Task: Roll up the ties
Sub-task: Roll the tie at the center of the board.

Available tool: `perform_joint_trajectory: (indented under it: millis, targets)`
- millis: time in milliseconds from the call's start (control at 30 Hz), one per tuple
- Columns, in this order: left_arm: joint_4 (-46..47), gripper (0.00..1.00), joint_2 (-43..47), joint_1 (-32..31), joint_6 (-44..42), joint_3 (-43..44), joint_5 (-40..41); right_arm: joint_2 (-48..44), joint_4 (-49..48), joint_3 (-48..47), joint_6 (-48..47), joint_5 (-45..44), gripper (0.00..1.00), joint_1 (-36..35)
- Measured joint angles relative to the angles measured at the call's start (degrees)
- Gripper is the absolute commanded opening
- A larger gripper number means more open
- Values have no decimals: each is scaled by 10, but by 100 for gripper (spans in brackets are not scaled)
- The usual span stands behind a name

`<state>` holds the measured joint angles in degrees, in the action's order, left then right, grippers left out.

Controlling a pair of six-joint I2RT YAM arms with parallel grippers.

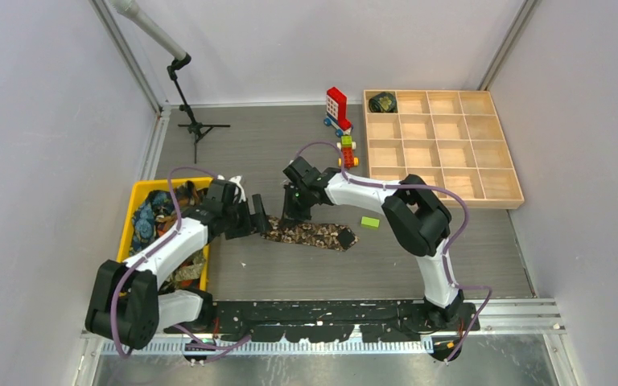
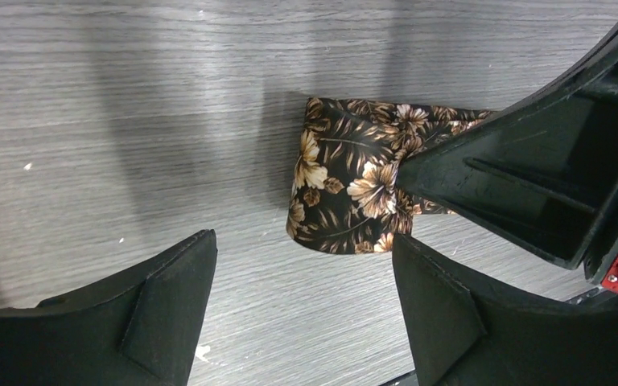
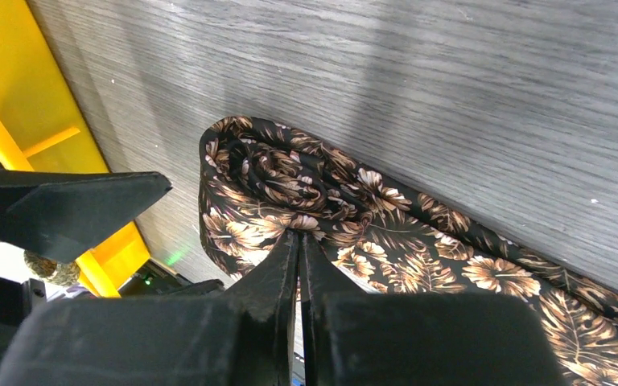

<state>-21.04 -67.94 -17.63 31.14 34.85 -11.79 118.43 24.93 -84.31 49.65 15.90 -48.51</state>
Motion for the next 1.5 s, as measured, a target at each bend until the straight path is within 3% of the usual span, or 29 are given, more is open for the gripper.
perform_joint_trajectory:
  millis: [533,933,1167,1500]
  targets:
    - [70,63,-95,22,15,-6,-87,-8,-30,30,3,5,8,4]
    - [115,27,-136,29,37,-5,-155,-8,-27,33,3,3,9,7]
    - [114,23,-124,30,45,-9,-148,-8,9,8,-1,-9,31,6]
    - [68,21,-59,27,44,-13,-51,-35,24,-5,2,-19,29,-1]
